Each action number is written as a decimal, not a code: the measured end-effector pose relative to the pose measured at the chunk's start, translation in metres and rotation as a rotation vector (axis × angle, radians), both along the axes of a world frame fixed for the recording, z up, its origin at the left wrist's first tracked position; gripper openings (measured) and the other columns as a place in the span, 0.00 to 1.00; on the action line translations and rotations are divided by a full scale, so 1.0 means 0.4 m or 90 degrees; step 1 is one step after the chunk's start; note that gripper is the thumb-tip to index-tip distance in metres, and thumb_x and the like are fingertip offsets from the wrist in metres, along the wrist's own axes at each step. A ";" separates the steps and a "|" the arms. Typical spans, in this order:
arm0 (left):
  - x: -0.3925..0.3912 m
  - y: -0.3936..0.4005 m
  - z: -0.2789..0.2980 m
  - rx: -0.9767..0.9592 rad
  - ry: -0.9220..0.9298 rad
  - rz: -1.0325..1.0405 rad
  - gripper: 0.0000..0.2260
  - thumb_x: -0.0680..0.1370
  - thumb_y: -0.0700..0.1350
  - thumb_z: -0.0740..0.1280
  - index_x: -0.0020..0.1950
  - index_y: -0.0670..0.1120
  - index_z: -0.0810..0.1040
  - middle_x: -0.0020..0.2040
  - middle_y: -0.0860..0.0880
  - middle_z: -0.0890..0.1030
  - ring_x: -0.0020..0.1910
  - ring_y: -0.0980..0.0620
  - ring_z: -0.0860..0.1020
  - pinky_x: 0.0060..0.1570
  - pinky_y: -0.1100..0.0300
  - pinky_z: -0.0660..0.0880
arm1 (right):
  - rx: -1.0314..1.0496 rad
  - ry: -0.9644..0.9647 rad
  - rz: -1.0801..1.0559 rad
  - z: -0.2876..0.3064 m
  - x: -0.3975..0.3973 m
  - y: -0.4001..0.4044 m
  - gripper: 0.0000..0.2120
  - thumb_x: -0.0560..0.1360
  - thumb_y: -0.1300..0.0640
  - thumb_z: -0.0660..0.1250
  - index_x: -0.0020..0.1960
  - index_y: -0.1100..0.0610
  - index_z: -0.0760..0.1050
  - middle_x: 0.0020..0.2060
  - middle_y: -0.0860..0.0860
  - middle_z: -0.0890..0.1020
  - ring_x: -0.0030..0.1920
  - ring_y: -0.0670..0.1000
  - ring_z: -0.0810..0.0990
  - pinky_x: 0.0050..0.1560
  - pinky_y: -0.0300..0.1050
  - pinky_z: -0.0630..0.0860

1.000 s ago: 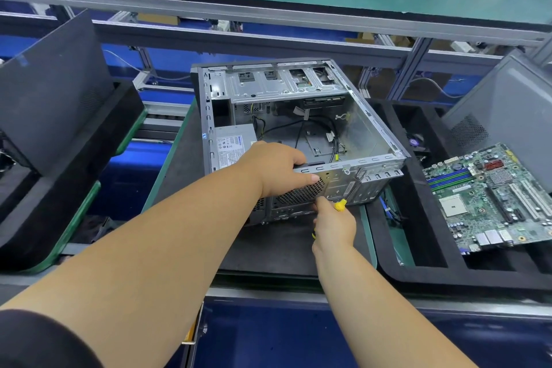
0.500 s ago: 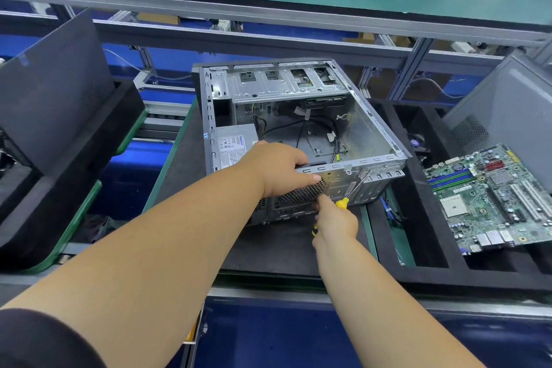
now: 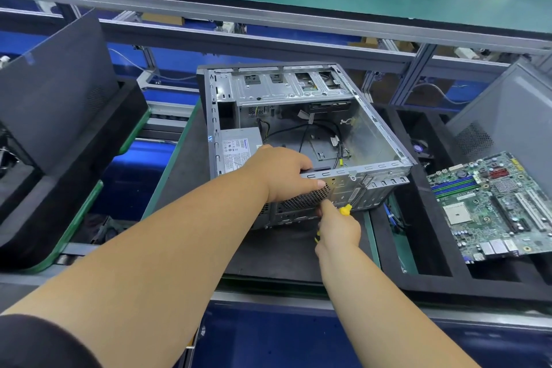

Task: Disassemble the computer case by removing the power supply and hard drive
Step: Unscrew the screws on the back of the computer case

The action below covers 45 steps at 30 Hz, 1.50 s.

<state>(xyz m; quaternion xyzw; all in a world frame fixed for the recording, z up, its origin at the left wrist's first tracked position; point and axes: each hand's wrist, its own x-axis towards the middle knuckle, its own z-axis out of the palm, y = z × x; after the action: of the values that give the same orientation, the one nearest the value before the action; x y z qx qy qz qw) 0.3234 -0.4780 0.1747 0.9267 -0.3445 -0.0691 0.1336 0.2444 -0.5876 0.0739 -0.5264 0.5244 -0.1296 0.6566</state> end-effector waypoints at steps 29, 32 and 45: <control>0.007 -0.001 -0.009 0.017 0.019 0.000 0.18 0.76 0.67 0.61 0.52 0.56 0.78 0.44 0.54 0.79 0.47 0.49 0.76 0.45 0.57 0.70 | -0.116 -0.088 0.373 0.020 -0.261 -0.062 0.08 0.80 0.58 0.61 0.55 0.47 0.72 0.40 0.45 0.85 0.26 0.47 0.73 0.32 0.42 0.73; 0.006 -0.002 -0.006 0.010 0.016 0.007 0.19 0.77 0.67 0.61 0.58 0.56 0.79 0.49 0.54 0.80 0.51 0.49 0.77 0.50 0.57 0.71 | -0.078 -0.075 0.357 0.031 -0.260 -0.062 0.08 0.80 0.59 0.60 0.54 0.48 0.73 0.40 0.45 0.86 0.25 0.47 0.71 0.30 0.41 0.71; 0.000 -0.004 0.001 0.025 0.018 0.005 0.19 0.78 0.65 0.60 0.58 0.55 0.79 0.48 0.54 0.80 0.51 0.48 0.77 0.48 0.57 0.70 | -0.055 -0.077 0.356 0.045 -0.254 -0.060 0.06 0.81 0.56 0.60 0.55 0.49 0.74 0.40 0.45 0.86 0.25 0.45 0.70 0.29 0.39 0.71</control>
<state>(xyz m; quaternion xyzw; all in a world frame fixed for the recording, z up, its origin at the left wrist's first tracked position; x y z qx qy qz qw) 0.3235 -0.4795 0.1751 0.9294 -0.3374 -0.0884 0.1205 0.1428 -0.6115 0.0920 -0.6694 0.3126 0.0033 0.6739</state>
